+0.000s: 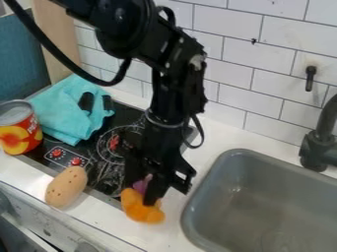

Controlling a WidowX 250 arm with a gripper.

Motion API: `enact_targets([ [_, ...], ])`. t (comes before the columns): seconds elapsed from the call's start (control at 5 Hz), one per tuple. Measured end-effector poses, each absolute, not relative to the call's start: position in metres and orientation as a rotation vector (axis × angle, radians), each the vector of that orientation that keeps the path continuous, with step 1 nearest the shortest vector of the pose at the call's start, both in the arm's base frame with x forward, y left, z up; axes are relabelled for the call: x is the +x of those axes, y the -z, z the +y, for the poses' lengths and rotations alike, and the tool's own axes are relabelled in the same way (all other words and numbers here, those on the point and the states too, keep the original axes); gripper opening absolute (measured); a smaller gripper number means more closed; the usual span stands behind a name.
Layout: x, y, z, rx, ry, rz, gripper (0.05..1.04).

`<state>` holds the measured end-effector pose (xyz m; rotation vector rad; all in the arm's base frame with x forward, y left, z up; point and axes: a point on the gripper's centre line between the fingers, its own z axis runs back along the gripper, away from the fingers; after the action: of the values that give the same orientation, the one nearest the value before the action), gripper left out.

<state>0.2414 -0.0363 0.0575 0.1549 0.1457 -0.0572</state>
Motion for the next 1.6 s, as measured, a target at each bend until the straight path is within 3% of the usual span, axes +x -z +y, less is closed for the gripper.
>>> enact_targets([
  [0.4, 0.235, -0.042, -0.042, 0.132, 0.053, 0.192, 0.433],
  [0.6, 0.229, -0.043, -0.041, 0.145, 0.042, 0.245, 0.5],
  [0.8, 0.22, -0.047, -0.04, 0.148, 0.041, 0.312, 0.793],
  [1.0, 0.226, -0.064, -0.032, 0.109, 0.004, 0.271, 1.007],
  [1.2, 0.242, -0.088, -0.015, 0.084, -0.054, 0.2, 1.005],
  [1.6, 0.262, -0.114, 0.059, 0.146, -0.165, 0.123, 1.002],
])
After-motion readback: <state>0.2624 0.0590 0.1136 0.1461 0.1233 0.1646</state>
